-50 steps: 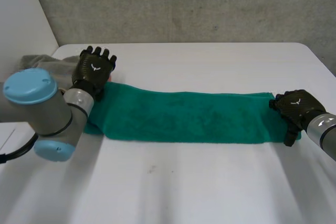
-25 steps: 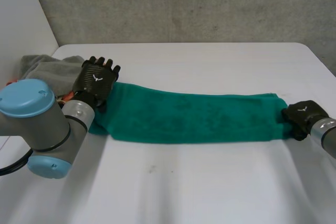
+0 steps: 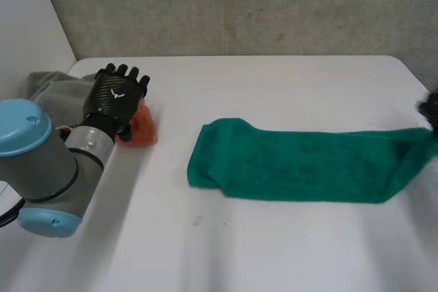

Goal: Fold the laundry.

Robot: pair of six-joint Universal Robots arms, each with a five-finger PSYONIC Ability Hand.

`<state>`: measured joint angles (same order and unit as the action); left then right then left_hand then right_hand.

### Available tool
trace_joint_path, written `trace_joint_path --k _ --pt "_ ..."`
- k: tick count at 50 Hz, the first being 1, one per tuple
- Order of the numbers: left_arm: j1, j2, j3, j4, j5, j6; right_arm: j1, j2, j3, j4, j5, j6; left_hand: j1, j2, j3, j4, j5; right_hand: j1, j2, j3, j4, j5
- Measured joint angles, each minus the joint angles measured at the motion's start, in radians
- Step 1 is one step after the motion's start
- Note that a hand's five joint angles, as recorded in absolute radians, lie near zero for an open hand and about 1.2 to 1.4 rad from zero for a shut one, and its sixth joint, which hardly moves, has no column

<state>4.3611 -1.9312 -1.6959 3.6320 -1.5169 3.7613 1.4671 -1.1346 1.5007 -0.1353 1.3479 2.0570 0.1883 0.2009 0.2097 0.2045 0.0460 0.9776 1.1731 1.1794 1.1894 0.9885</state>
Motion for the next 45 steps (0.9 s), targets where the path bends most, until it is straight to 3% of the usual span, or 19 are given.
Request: trace_joint_path --k 9,10,14,19,22,23,28,33,34,39,45 --pt "-0.001 0.023 -0.007 -0.015 0.000 0.000 0.411 0.014 -0.109 -0.040 -0.091 0.057 0.000 0.000 0.000 0.000 0.000 0.000 0.000 0.000 0.000 0.000" --pt "-0.001 0.023 -0.007 -0.015 0.000 0.000 0.411 0.014 -0.109 -0.040 -0.091 0.057 0.000 0.000 0.000 0.000 0.000 0.000 0.000 0.000 0.000 0.000" --pt "-0.002 0.034 -0.011 -0.022 -0.001 0.000 0.618 0.109 -0.188 -0.039 -0.147 0.058 0.000 0.000 0.000 0.000 0.000 -0.001 0.000 0.000 0.000 0.000" --pt "-0.007 0.037 -0.018 -0.028 -0.002 0.000 0.752 0.238 -0.266 -0.027 -0.163 0.056 0.000 0.000 0.000 0.000 0.000 0.000 0.000 0.000 0.000 0.000" --pt "-0.014 0.037 -0.019 -0.029 -0.002 0.000 0.794 0.296 -0.296 -0.009 -0.159 0.059 0.000 0.000 0.000 0.000 0.000 -0.251 -0.287 -0.287 -0.288 -0.269" --pt "-0.019 0.036 -0.018 -0.029 -0.002 0.000 0.806 0.313 -0.306 0.001 -0.156 0.065 0.000 0.000 0.000 0.000 0.000 -0.572 -0.626 -0.620 -0.620 -0.598" --pt "-0.049 0.035 -0.004 -0.027 -0.002 0.000 0.820 0.324 -0.320 0.028 -0.129 0.128 0.000 0.000 0.000 0.000 0.000 -0.779 -0.954 -0.964 -0.958 -0.930" --pt "-0.098 0.026 0.040 -0.025 -0.003 -0.016 0.774 0.259 -0.305 0.040 -0.090 0.311 0.000 0.000 0.000 0.000 0.000 -0.779 -0.955 -0.965 -0.958 -0.930" --pt "-0.125 0.018 0.069 -0.025 -0.003 -0.032 0.731 0.202 -0.285 0.047 -0.067 0.445 0.000 0.000 0.000 0.000 0.000 -0.779 -0.955 -0.965 -0.958 -0.930" --pt "-0.205 -0.039 0.163 -0.029 -0.001 -0.119 0.605 0.060 -0.169 0.075 -0.027 0.737 0.000 0.000 0.000 0.000 0.000 -0.779 -0.955 -0.965 -0.958 -0.930" --pt "-0.281 -0.164 0.285 -0.047 0.000 -0.203 0.455 -0.017 0.051 0.097 -0.016 0.769 0.000 0.000 0.000 0.000 0.000 -0.779 -0.955 -0.965 -0.958 -0.930"
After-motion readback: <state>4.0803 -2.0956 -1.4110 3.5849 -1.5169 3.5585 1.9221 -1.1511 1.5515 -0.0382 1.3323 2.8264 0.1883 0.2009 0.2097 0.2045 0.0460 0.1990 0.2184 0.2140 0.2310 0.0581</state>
